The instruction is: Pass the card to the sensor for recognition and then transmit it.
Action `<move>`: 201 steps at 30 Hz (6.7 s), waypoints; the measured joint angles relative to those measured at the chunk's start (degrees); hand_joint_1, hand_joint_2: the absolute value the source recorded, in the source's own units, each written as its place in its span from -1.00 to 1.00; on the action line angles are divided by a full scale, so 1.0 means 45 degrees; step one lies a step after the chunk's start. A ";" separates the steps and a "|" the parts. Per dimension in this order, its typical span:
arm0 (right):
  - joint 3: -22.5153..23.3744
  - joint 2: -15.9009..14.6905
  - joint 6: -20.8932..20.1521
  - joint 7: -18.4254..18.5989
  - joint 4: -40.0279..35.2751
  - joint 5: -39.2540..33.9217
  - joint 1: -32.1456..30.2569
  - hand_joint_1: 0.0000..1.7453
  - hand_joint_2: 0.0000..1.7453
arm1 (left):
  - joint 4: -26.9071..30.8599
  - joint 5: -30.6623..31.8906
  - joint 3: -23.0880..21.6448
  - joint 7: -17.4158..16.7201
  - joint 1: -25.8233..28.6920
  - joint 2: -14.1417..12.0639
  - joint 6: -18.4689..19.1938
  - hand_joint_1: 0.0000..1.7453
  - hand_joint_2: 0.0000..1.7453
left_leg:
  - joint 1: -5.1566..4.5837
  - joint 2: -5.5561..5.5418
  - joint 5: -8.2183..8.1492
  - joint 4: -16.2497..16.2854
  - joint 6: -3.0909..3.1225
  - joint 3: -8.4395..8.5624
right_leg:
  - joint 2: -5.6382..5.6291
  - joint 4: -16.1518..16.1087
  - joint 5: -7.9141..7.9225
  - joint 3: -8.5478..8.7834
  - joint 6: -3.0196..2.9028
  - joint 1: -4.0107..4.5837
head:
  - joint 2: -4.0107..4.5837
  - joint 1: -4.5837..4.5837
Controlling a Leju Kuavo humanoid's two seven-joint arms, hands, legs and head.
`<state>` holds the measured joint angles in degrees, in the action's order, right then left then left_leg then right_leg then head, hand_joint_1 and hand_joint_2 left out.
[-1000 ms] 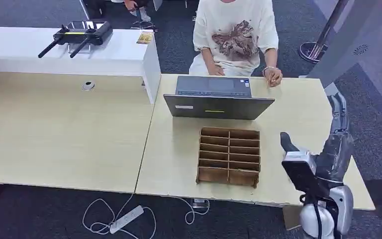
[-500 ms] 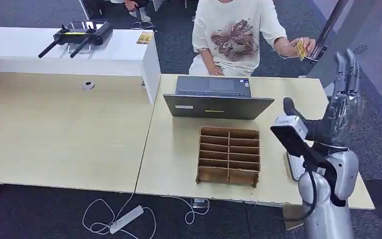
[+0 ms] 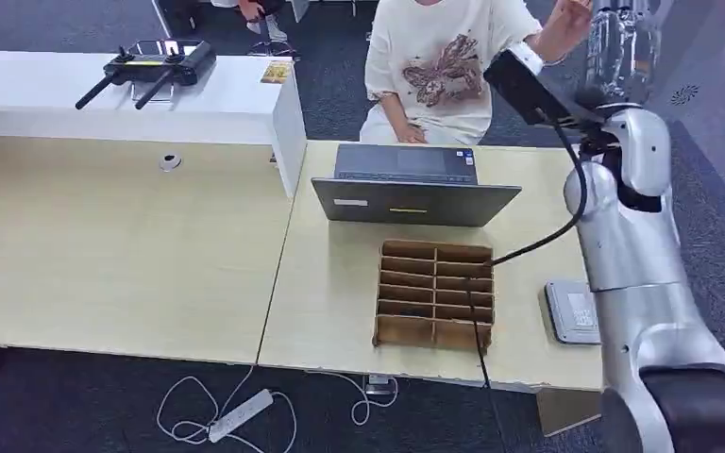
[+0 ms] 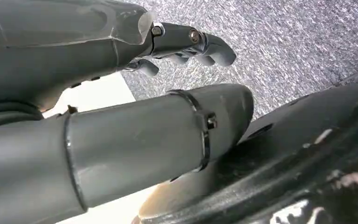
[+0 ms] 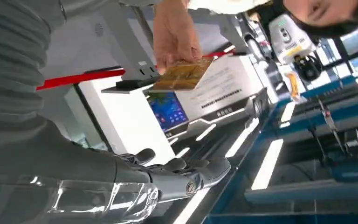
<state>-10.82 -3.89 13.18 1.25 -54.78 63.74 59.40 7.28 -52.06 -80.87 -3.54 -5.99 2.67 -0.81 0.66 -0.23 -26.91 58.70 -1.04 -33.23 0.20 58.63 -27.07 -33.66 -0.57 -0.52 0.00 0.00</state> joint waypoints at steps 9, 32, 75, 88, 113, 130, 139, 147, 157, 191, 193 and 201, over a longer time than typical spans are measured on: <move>-0.0456 0.0000 -0.0695 0.0617 0.3942 0.0437 0.2309 -1.00 1.00 | 0.0000 -0.0010 -0.0214 0.0000 -0.0027 -0.0034 0.0121 -1.00 -1.00 | 0.0001 -0.0001 -0.0001 0.0001 0.0000 -0.0001 | 0.0002 -0.0006 0.0000 -0.0001 0.0001 0.0000 | 0.0000 0.0000; -0.0485 -0.0287 -0.0680 0.0650 0.6287 0.0466 0.3254 -0.90 1.00 | 0.0000 0.0029 -0.0544 0.0005 -0.0029 -0.0097 0.0282 -1.00 -1.00 | 0.0000 0.0003 -0.0001 0.0005 0.0000 0.0002 | -0.0004 -0.0006 0.0001 -0.0006 0.0002 0.0000 | 0.0000 0.0000; -0.0101 -0.0704 -0.0739 -0.0861 0.6564 -0.1206 0.3431 1.00 1.00 | 0.0000 -0.0083 -0.0864 0.0262 -0.0028 -0.0165 0.0306 -1.00 -1.00 | 0.0001 0.0004 -0.0002 0.0006 0.0000 0.0001 | -0.0004 -0.0008 0.0001 -0.0008 0.0002 0.0000 | 0.0000 0.0005; 0.1944 -0.1764 -0.3770 -0.2915 0.6564 -0.5155 0.2797 1.00 1.00 | 0.0000 -0.0437 -0.0864 0.0267 -0.0008 -0.0189 0.0194 -1.00 -1.00 | -0.0006 -0.0003 -0.0008 0.0012 0.0009 -0.0006 | 0.0004 -0.0018 0.0003 -0.0009 0.0005 -0.0005 | 0.0000 0.0005; 0.3546 -0.4808 -0.7504 -0.4707 0.5894 -1.0219 -0.0984 1.00 1.00 | 0.0000 -0.0777 -0.0864 0.0262 0.0080 -0.0180 -0.0267 -1.00 -1.00 | -0.0004 -0.0027 -0.0023 0.0014 0.0030 -0.0027 | 0.0031 -0.0036 -0.0001 -0.0011 0.0010 -0.0010 | 0.0000 0.0005; 0.3061 -0.4940 -0.7280 -0.4508 0.5792 -1.0569 -0.2898 1.00 1.00 | 0.0000 -0.0807 -0.0942 0.0243 0.0051 -0.0165 -0.0238 -1.00 -1.00 | -0.0006 -0.0024 -0.0024 0.0012 0.0030 -0.0032 | 0.0030 -0.0035 -0.0003 -0.0013 0.0012 -0.0009 | 0.0000 0.0000; 0.2778 -0.5095 -0.7762 -0.4547 0.5792 -1.0856 -0.3574 1.00 1.00 | 0.0000 -0.0874 -0.1107 0.0243 0.0039 -0.0170 -0.0204 -1.00 -1.00 | -0.0006 -0.0025 -0.0028 0.0012 0.0037 -0.0033 | 0.0031 -0.0036 -0.0004 -0.0014 0.0013 -0.0010 | 0.0000 0.0005; 0.2676 -0.5460 -0.7970 -0.4556 0.5826 -1.1084 -0.4000 1.00 1.00 | 0.0000 -0.0923 -0.1175 0.0248 0.0036 -0.0185 -0.0185 -1.00 -1.00 | -0.0006 -0.0027 -0.0028 0.0012 0.0038 -0.0037 | 0.0034 -0.0038 -0.0004 -0.0016 0.0013 -0.0010 | 0.0000 0.0005; 0.2570 -0.5809 -0.8160 -0.4619 0.5821 -1.1244 -0.5062 1.00 1.00 | 0.0000 -0.0942 -0.1239 0.0301 0.0033 -0.0185 -0.0224 -1.00 -1.00 | -0.0006 -0.0026 -0.0032 0.0012 0.0043 -0.0041 | 0.0034 -0.0039 -0.0005 -0.0016 0.0014 -0.0010 | 0.0000 0.0010; 0.1234 -0.5420 -0.8160 -0.4056 0.6141 -1.0696 -0.5282 1.00 1.00 | 0.0000 -0.1112 -0.1588 0.0262 -0.0047 -0.0185 -0.0034 -1.00 -1.00 | -0.0006 -0.0026 -0.0032 0.0011 0.0042 -0.0048 | 0.0035 -0.0037 -0.0006 -0.0016 0.0015 -0.0009 | 0.0000 0.0005; 0.1205 -0.5353 -0.8083 -0.3984 0.6199 -1.0676 -0.5283 1.00 1.00 | 0.0000 -0.1112 -0.1598 0.0262 -0.0050 -0.0185 -0.0034 -1.00 -1.00 | -0.0006 -0.0026 -0.0032 0.0011 0.0043 -0.0047 | 0.0035 -0.0037 -0.0008 -0.0016 0.0017 -0.0009 | 0.0000 0.0005; 0.1069 -0.5149 -0.6765 -0.2962 0.6413 -0.9675 -0.5288 1.00 1.00 | 0.0000 -0.1055 -0.1734 0.0243 -0.0054 -0.0185 -0.0054 -1.00 -1.00 | -0.0005 -0.0023 -0.0032 0.0011 0.0043 -0.0044 | 0.0033 -0.0038 -0.0008 -0.0013 0.0018 -0.0009 | 0.0000 0.0000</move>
<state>-6.01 -27.06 -17.26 -12.08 -25.92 20.20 35.61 7.28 -56.81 -88.67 -2.45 -6.24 1.84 -1.05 0.64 -0.34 -27.05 58.75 -0.85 -33.42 0.34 58.46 -27.11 -33.72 -0.49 -0.57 0.00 0.00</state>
